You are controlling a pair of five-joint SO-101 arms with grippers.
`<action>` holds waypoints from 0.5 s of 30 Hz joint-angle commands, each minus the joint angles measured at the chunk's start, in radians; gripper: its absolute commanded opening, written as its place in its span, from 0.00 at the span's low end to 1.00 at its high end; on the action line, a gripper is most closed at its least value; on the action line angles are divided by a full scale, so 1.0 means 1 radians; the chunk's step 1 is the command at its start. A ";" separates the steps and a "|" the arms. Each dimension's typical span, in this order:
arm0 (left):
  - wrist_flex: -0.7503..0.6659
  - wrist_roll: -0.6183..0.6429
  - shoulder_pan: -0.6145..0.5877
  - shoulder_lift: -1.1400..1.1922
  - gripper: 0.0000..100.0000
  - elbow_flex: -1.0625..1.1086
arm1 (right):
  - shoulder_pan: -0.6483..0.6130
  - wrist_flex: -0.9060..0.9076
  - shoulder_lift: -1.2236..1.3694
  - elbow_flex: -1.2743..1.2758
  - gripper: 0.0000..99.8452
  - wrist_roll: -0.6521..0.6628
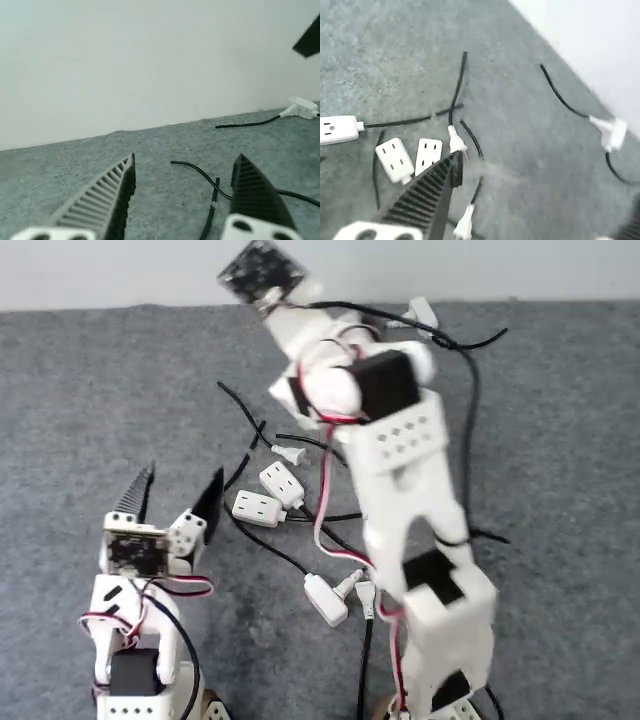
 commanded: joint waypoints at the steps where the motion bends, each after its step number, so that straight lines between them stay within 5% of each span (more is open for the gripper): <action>1: 0.031 -0.060 0.066 -0.011 0.31 -0.025 | 0.021 0.044 -0.312 0.293 0.53 -0.046; 10: 0.080 -0.064 0.074 -0.012 0.30 -0.116 | 0.019 -0.039 -0.912 0.988 0.53 -0.092; 15: 0.192 -0.216 -0.066 -0.015 0.30 -0.044 | 0.061 -0.225 -1.260 1.436 0.53 -0.087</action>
